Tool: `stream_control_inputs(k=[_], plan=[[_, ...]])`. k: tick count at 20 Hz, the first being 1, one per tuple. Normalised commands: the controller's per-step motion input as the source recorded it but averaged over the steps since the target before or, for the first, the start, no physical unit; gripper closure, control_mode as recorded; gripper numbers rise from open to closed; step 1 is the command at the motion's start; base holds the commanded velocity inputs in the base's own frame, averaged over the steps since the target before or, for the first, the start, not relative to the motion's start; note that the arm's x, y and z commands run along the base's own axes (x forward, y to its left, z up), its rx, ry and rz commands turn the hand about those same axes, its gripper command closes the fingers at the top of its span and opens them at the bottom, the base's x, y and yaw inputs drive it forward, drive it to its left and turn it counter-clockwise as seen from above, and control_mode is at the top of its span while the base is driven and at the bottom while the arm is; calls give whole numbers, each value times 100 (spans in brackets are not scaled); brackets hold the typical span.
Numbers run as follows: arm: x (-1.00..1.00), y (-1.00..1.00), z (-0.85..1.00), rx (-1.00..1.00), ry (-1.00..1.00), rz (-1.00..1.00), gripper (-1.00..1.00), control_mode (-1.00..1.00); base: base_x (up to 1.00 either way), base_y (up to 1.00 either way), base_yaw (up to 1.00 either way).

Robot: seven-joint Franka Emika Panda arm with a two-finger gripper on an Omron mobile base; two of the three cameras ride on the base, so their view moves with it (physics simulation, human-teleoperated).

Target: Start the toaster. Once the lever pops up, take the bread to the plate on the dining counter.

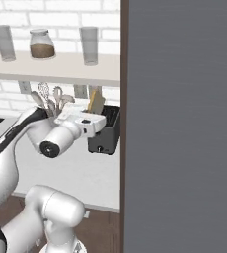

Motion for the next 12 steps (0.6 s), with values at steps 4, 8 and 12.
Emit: stream_control_inputs(k=[4, 8, 12], plan=[[-92, 15, 100, 1, 15, -2, 100, -100, 0, 0, 0], [-83, 29, 100, 2, 27, -3, 100, -100, 0, 0, 0], [-81, 33, 94, 4, 31, -3, 100, -100, 0, 0, 0]])
